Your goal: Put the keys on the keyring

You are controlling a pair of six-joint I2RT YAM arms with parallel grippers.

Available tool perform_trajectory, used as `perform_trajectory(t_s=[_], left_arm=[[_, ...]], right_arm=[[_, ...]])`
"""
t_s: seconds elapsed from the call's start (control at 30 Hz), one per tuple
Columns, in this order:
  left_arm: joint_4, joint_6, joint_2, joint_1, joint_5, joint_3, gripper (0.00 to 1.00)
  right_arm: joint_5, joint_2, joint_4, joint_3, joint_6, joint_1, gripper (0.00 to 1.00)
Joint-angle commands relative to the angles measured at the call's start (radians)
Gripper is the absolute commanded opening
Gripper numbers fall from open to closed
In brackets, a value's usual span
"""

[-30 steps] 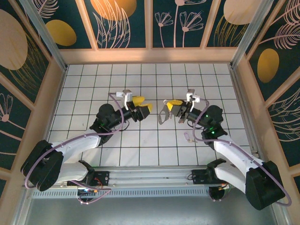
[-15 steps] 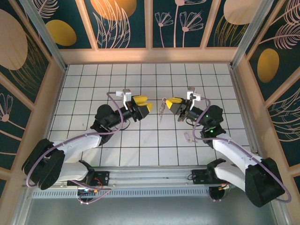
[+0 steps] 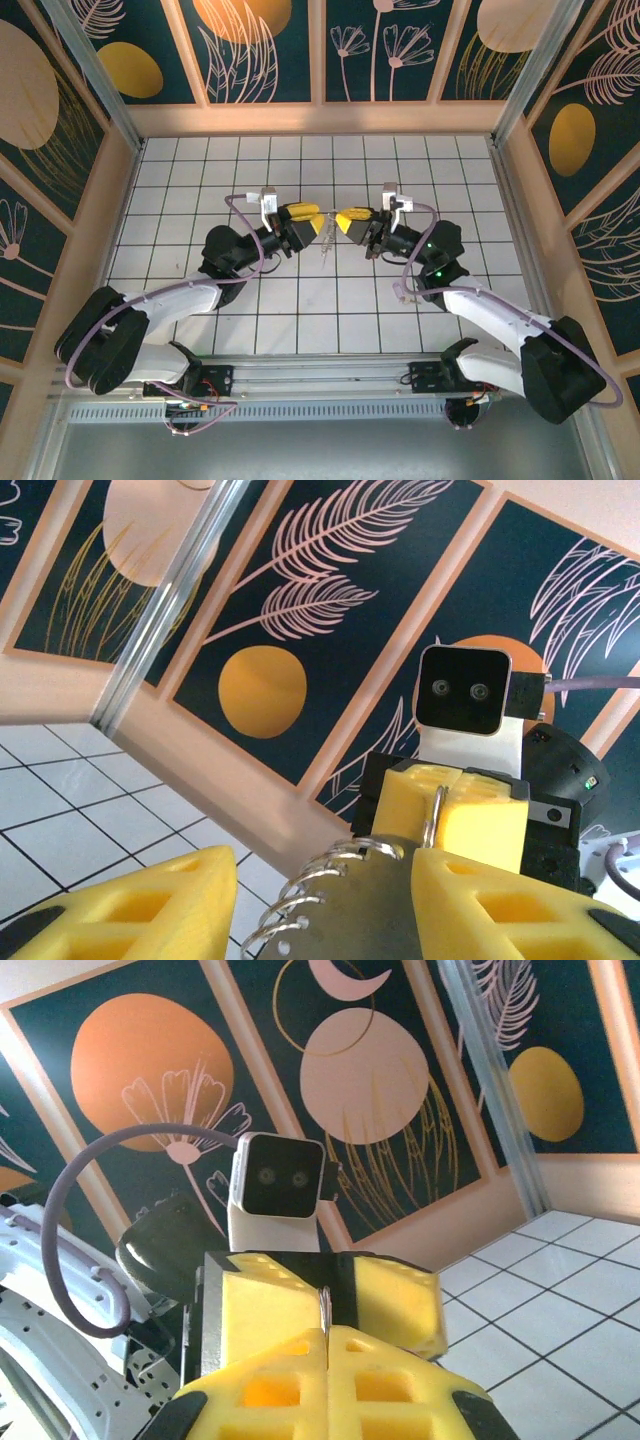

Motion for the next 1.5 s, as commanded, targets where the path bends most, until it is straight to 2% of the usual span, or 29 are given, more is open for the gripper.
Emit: perform_trajectory(t_s=[0.0,0.5,0.8,0.97,1.1,1.47], left_arm=[[0.076,-0.023,0.002,0.002,0.026,0.015,0.48],[0.108,-0.026,0.013,0.002,0.023,0.022,0.48],[0.123,-0.025,-0.012,0.001,-0.018,-0.014,0.67],[0.129,-0.020,-0.026,0.002,-0.035,-0.034,0.72],[0.125,-0.016,-0.019,0.002,-0.018,-0.024,0.71],[0.140,-0.028,0.025,0.003,0.031,0.014,0.63]], right_arm=[[0.009,0.014,0.066,0.046,-0.005,0.021,0.00],[0.013,0.043,0.046,0.056,-0.019,0.054,0.00],[0.059,0.014,0.011,0.046,-0.037,0.041,0.00],[0.077,0.005,0.002,0.041,-0.032,0.032,0.00],[0.047,0.011,0.008,0.046,-0.028,0.030,0.00],[-0.004,0.044,0.005,0.071,-0.025,0.040,0.00]])
